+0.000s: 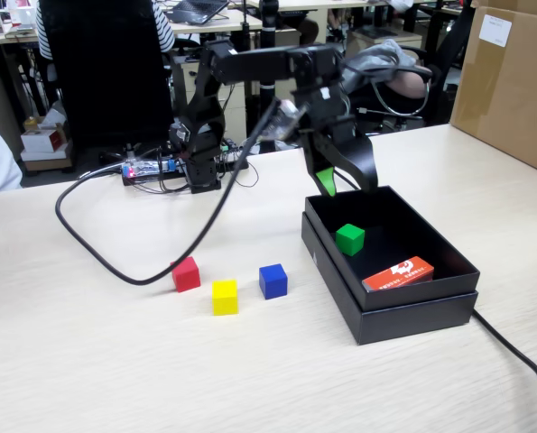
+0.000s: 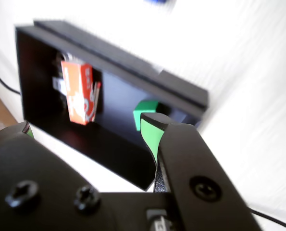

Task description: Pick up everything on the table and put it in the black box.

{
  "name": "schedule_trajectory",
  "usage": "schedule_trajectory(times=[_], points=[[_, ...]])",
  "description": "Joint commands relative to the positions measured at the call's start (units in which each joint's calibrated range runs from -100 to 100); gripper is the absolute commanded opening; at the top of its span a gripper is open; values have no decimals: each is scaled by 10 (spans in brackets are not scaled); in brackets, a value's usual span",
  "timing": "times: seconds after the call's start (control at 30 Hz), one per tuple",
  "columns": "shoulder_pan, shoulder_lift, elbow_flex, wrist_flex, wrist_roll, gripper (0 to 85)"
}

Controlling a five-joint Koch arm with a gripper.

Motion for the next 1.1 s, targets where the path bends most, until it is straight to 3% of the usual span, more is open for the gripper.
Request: schedule_trajectory(times=[0.0,0.27,0.57,1.07], points=[[-28,-142,-29,1,-21,459],[-106,-349,-279,39,-38,500],[-166,-424,-494,150,-56,503],[-214,-80,-318,165,-100,509]])
